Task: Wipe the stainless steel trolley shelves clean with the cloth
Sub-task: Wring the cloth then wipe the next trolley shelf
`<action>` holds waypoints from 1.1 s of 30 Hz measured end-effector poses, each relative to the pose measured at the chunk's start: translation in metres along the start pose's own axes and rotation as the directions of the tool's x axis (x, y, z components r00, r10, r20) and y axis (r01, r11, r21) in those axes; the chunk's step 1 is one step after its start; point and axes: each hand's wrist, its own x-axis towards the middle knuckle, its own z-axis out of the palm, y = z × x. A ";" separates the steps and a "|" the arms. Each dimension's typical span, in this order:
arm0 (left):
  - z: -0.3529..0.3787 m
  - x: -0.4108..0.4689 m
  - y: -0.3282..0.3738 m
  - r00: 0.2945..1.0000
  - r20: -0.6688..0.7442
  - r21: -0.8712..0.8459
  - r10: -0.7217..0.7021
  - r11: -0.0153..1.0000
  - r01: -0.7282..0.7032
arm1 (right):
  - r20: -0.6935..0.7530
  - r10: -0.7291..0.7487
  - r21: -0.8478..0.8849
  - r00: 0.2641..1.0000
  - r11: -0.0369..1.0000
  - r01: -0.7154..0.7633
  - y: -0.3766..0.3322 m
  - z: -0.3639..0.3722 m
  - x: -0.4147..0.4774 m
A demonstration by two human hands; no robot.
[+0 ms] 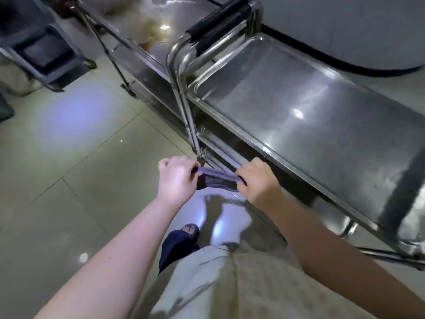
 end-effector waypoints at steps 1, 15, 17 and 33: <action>0.006 0.014 -0.008 0.998 0.046 -0.018 0.032 0.999 -0.031 | -0.049 0.061 0.037 0.997 0.998 -0.059 -0.004 0.006 0.003; 0.122 0.085 -0.030 0.803 0.414 -0.353 0.428 0.889 -0.292 | -0.001 0.850 0.484 0.527 0.462 -0.743 -0.026 0.128 -0.029; 0.158 0.089 -0.024 0.778 0.446 -0.409 0.443 0.874 -0.264 | 0.024 0.864 0.535 0.504 0.415 -0.736 -0.008 0.152 -0.038; 0.477 0.280 0.053 0.731 0.207 -0.024 0.650 0.751 -0.660 | -0.145 0.763 0.049 0.629 0.641 -0.766 0.246 0.356 0.045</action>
